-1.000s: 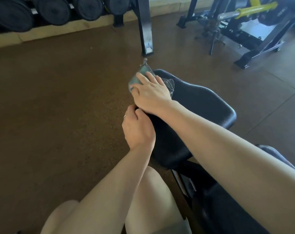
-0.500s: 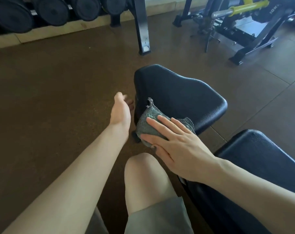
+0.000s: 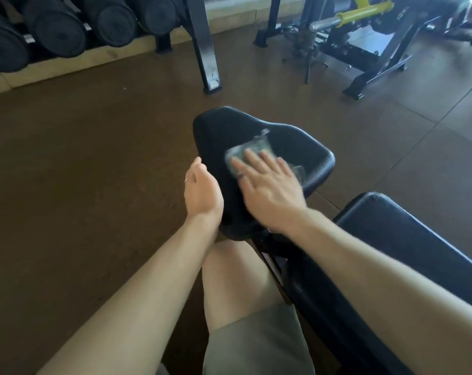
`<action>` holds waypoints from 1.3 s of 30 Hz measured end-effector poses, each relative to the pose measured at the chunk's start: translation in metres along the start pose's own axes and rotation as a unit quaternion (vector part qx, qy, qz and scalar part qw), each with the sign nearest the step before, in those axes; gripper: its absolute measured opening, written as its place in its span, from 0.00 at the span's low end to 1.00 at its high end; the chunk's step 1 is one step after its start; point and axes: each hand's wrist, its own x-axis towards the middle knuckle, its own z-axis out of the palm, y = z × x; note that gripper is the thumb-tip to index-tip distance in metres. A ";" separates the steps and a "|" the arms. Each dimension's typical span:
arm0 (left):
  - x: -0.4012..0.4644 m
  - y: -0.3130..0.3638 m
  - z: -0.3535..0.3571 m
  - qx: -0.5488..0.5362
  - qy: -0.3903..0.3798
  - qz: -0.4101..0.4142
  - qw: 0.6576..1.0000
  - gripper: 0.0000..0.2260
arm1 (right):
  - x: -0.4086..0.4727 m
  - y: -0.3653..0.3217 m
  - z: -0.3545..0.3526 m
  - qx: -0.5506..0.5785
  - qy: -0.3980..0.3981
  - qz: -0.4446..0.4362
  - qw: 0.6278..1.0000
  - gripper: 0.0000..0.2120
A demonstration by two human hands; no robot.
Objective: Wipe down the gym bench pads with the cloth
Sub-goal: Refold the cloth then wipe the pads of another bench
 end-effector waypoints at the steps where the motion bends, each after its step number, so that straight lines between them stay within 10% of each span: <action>1: -0.001 0.001 0.000 -0.012 -0.006 -0.007 1.000 0.23 | -0.013 -0.009 0.002 0.013 -0.004 -0.040 0.999 0.25; 6: 0.011 -0.013 0.000 -0.070 0.012 -0.027 0.997 0.32 | 0.013 0.025 -0.007 -0.009 -0.013 -0.118 0.993 0.24; 13: 0.001 -0.008 0.002 -0.044 -0.019 -0.030 0.998 0.22 | 0.050 0.088 -0.015 0.075 0.072 0.234 0.967 0.25; 19: 0.001 -0.008 -0.002 -0.035 -0.032 -0.030 0.998 0.22 | 0.016 0.016 0.008 0.423 0.266 0.447 0.742 0.25; 24: -0.003 -0.004 -0.007 -0.052 -0.059 -0.049 0.996 0.29 | -0.017 -0.062 0.019 0.544 0.259 0.504 0.619 0.26; 33: -0.003 -0.002 -0.016 -0.033 -0.141 -0.042 0.988 0.25 | 0.007 -0.034 0.008 0.497 0.258 0.533 0.635 0.26; 39: -0.003 0.000 -0.021 -0.013 -0.157 -0.035 0.987 0.19 | 0.012 -0.019 0.007 0.329 0.194 0.435 0.815 0.26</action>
